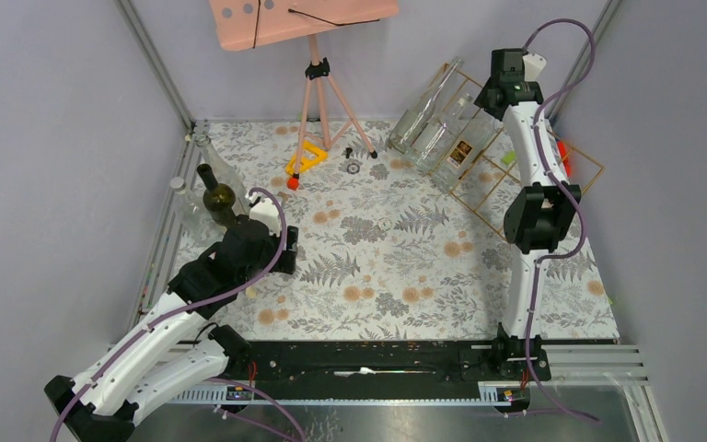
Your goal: Take the wine bottle off the wine rack
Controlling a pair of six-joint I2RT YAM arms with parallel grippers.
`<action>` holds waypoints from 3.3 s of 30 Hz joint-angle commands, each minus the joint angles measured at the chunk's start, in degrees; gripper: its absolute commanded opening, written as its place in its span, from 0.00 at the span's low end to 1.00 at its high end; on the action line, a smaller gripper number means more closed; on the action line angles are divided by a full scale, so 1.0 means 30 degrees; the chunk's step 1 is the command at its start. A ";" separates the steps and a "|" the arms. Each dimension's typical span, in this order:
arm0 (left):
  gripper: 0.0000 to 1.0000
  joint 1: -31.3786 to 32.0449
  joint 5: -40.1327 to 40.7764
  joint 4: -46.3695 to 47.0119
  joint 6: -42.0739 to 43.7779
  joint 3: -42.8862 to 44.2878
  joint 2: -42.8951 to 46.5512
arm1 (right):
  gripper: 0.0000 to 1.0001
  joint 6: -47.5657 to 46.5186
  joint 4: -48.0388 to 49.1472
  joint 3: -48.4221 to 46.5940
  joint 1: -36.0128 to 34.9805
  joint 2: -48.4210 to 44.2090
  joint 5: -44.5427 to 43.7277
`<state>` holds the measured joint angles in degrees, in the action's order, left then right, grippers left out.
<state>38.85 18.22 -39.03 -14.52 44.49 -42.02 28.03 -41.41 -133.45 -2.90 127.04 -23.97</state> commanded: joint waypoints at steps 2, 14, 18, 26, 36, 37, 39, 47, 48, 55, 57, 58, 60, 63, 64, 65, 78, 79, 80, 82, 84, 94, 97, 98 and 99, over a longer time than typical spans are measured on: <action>0.77 0.0082 -0.0157 0.0702 0.0273 0.0111 0.0084 | 0.67 0.0128 0.1209 -0.0794 0.0242 0.0879 -0.0165; 0.77 0.0087 -0.0038 0.0704 0.0271 0.0170 -0.0185 | 0.55 -0.0267 0.3352 -0.0671 0.0391 0.2054 0.0212; 0.77 0.0087 -0.0031 0.0718 0.0297 0.0182 -0.0227 | 0.49 -0.0321 0.3704 -0.0627 0.0422 0.2201 0.0166; 0.77 0.0072 -0.0009 0.0725 0.0300 0.0218 -0.0393 | 0.18 -0.0564 0.5079 0.0649 0.0411 0.1245 0.0719; 0.77 0.0087 0.0021 0.0733 0.0300 0.0199 -0.0382 | 0.00 -0.0484 0.8100 0.5357 0.0329 -0.3331 0.1787; 0.77 0.0087 0.0021 0.0755 0.0300 0.0207 -0.0353 | 0.00 -0.0508 0.8887 0.6157 0.0249 -0.3962 0.1805; 0.77 0.0087 -0.0008 0.0755 0.0315 0.0171 -0.0293 | 0.00 -0.0641 0.9979 0.7653 0.0117 -0.5175 0.1807; 0.77 0.0085 0.0049 0.0821 0.0330 0.0054 0.0112 | 0.00 -0.3167 1.2257 1.0782 -0.1569 -0.8606 0.1714; 0.77 0.0087 0.0050 0.0832 0.0344 0.0053 0.0145 | 0.00 -0.3635 1.2562 1.1068 -0.1904 -0.9009 0.1590; 0.76 0.0086 0.0005 0.0850 0.0342 0.0024 0.0288 | 0.00 -0.5639 1.4650 1.3490 -0.3892 -1.1673 0.0912; 0.76 0.0085 -0.0003 0.0847 0.0359 0.0024 0.0299 | 0.00 -0.5968 1.4400 1.3493 -0.4442 -1.2179 0.0870; 0.76 0.0087 -0.0007 0.0850 0.0363 0.0024 0.0271 | 0.00 -0.6047 1.4218 1.3509 -0.4613 -1.2462 0.0906; 0.76 0.0085 -0.0026 0.0850 0.0359 0.0024 0.0263 | 0.00 -0.6109 1.3934 1.3629 -0.5131 -1.3251 0.0985; 0.76 0.0087 -0.0009 0.0850 0.0359 0.0024 0.0287 | 0.00 -0.6342 1.3920 1.4369 -0.5963 -1.4487 0.1062; 0.76 0.0076 -0.0008 0.0872 0.0359 0.0002 0.0309 | 0.00 -0.6376 1.3920 1.4655 -0.6295 -1.4875 0.1124; 0.76 0.0082 -0.0008 0.0901 0.0359 -0.0019 0.0338 | 0.00 -0.6428 1.3612 1.4933 -0.6589 -1.5311 0.1282; 0.76 0.0087 -0.0012 0.1054 0.0330 -0.0079 0.0639 | 0.00 -0.7544 1.1744 1.9407 -1.2670 -2.0259 0.2115; 0.76 0.0065 -0.0005 0.1052 0.0308 -0.0066 0.0690 | 0.00 -0.7643 1.1766 1.9885 -1.3190 -2.0657 0.1974; 0.76 0.0080 -0.0032 0.1055 0.0287 -0.0057 0.0730 | 0.00 -0.7670 1.1893 2.0490 -1.3735 -2.1077 0.1587; 0.76 0.0083 -0.0074 0.1076 0.0249 -0.0037 0.0885 | 0.00 -0.7660 1.2192 2.1604 -1.4756 -2.1899 0.1469; 0.76 0.0087 -0.0050 0.1070 0.0214 -0.0009 0.0997 | 0.00 -0.7820 1.2331 2.2838 -1.5895 -2.2483 0.1063; 0.78 0.0086 -0.0683 0.1017 -0.0228 0.0210 0.1797 | 0.00 -0.7973 1.5164 2.7284 -2.0899 -2.4672 -0.2131; 0.79 0.0075 -0.1076 0.0854 -0.0489 0.0463 0.2111 | 0.00 -0.7835 1.5422 2.7976 -2.1681 -2.4981 -0.2559; 0.79 0.0082 -0.1324 0.0829 -0.0564 0.0551 0.2200 | 0.01 -0.7760 1.5441 2.8181 -2.1842 -2.5009 -0.2595; 0.79 0.0086 -0.1612 0.0822 -0.0665 0.0668 0.2262 | 0.02 -0.7633 1.5366 2.8407 -2.1999 -2.5071 -0.2662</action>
<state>38.85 16.62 -38.92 -15.00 44.40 -36.53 5.13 -7.86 -48.05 -66.98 55.35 -26.44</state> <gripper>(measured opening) 0.787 0.405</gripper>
